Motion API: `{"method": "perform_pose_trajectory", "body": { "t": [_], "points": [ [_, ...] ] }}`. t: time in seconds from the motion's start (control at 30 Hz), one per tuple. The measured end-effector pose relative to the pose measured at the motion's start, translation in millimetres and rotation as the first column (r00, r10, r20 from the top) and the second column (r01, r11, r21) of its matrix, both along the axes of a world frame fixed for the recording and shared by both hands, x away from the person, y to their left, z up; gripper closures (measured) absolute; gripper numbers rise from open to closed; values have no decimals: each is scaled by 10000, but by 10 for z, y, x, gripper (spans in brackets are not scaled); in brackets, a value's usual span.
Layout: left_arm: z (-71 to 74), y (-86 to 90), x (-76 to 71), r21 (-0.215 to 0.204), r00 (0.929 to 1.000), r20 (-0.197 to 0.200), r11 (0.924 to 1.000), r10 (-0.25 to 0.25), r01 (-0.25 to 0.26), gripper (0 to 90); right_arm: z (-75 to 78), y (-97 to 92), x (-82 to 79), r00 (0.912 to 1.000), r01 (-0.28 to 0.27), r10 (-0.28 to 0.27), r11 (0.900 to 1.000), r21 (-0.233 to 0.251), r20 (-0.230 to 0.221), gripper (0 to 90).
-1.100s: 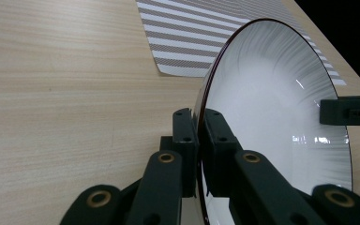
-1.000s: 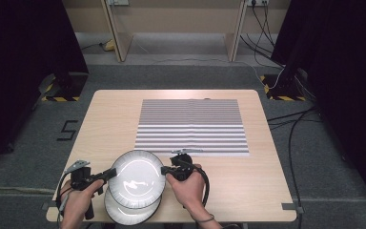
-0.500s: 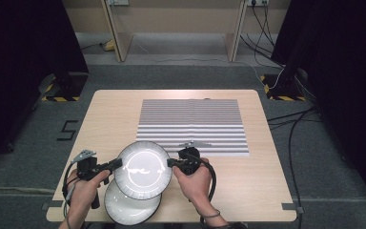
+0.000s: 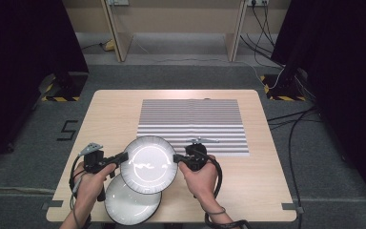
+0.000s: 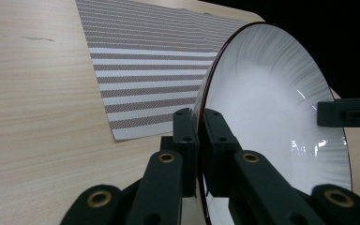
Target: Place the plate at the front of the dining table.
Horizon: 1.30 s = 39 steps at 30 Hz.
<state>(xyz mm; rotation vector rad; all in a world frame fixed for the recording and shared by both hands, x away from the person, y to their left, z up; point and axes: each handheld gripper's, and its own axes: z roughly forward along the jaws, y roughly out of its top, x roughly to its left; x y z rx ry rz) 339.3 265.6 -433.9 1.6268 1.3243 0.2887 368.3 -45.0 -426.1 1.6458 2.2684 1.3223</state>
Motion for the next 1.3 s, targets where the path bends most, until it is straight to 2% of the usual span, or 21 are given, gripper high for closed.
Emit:
{"method": "perform_pose_trajectory", "body": {
  "t": [0.6, 1.3],
  "points": [
    [74, -136, 145, 68, 9995, 272, 9998, -185, 183, 847, 64, -117, 68, 9990, 384, -384, 9993, -15, 214, 871],
    [153, -276, 263, 33, 9986, 406, 9994, -348, 346, 848, 132, -253, 119, 9965, 728, -728, 9973, 14, 414, 870]
  ]
}}
